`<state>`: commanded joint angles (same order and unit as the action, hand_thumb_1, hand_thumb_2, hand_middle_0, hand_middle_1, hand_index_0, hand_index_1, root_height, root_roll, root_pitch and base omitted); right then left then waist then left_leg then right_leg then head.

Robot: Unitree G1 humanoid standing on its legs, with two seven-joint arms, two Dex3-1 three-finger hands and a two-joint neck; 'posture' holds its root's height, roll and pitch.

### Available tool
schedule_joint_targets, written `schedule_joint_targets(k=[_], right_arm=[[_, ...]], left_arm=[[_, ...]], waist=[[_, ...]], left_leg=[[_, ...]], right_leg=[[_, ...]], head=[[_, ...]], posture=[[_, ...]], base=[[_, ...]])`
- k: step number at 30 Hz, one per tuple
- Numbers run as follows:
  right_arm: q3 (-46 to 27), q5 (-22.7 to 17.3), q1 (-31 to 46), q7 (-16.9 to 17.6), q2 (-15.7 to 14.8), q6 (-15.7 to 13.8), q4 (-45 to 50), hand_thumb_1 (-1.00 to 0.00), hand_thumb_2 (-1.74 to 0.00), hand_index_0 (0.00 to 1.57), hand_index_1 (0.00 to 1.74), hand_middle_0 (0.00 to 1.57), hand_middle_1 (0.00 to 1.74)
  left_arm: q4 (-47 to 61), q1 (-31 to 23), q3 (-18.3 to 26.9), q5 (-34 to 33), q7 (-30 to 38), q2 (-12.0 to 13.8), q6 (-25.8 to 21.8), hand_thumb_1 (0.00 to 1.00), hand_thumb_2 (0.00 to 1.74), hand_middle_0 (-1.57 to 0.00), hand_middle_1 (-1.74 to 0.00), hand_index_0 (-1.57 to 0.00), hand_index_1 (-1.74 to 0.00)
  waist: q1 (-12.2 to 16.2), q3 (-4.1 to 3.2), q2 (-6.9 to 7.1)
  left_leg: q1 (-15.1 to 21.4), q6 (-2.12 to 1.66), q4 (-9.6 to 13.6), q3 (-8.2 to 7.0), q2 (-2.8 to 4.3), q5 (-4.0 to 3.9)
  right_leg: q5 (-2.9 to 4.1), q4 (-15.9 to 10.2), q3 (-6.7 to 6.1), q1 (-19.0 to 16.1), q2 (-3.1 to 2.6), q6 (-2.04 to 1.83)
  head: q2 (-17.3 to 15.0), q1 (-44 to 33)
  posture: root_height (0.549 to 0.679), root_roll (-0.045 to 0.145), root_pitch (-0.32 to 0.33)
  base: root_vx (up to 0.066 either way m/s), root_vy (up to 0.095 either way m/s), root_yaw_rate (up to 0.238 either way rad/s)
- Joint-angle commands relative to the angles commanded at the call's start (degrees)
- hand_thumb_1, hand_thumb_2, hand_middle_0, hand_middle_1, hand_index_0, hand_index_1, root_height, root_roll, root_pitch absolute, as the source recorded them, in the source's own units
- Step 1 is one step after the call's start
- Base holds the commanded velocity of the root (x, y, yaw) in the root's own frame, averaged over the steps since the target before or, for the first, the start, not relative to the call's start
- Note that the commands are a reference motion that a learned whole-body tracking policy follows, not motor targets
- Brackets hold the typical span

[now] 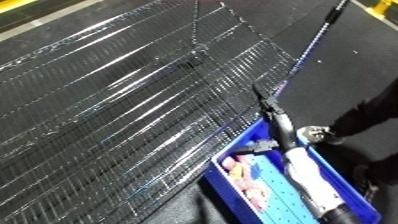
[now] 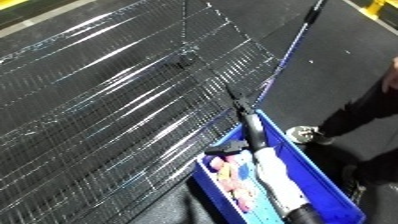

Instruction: Pick up the object and place it into the box

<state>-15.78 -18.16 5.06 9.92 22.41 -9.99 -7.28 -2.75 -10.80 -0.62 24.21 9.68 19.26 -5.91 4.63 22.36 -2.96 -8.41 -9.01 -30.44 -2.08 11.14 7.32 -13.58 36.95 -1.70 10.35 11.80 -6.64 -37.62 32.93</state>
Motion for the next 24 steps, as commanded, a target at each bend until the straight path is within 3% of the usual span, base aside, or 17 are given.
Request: schedule_joint_targets(k=[5,14,24], right_arm=[[4.5,1.6,-2.2,-0.6,-0.1,0.4,1.2,0.00,0.00,0.00,0.00,0.00,0.00],[11.1,2.9,-6.3,-1.2,-0.3,0.9,3.0,0.00,0.00,0.00,0.00,0.00,0.00],[14.7,3.1,-9.1,-0.9,-0.9,0.9,3.1,0.00,0.00,0.00,0.00,0.00,0.00]], left_arm=[[0.4,0.6,0.3,-0.6,1.0,0.1,-0.3,1.00,1.74,-1.57,-1.74,-1.57,-1.74],[-0.2,2.7,-0.2,-1.4,2.8,-0.2,-0.4,1.00,1.74,-1.57,-1.74,-1.57,-1.74],[-0.7,3.7,-0.4,-1.9,3.4,0.2,-0.6,1.00,1.74,-1.57,-1.74,-1.57,-1.74]], waist=[[-1.6,0.46,0.74],[-4.6,0.48,1.75],[-7.1,0.53,2.42]], left_leg=[[-0.7,0.01,-0.2,0.61,-0.20,-0.15],[-1.2,0.33,-0.4,1.74,-0.61,-0.06],[-1.4,0.72,0.2,2.83,-1.15,0.05]], right_leg=[[0.21,0.2,0.50,0.2,0.24,-0.16],[0.11,0.4,1.78,-0.4,0.74,-0.16],[0.13,-0.2,3.02,-1.1,1.06,-0.38]], head=[[-0.3,-7.0],[-0.5,-21.0],[0.6,-26.8]], posture=[[0.645,0.052,-0.188],[0.645,0.045,-0.187],[0.646,0.038,-0.177]], base=[[-0.012,0.013,0.080],[0.010,0.013,0.097],[0.019,0.023,0.068]])
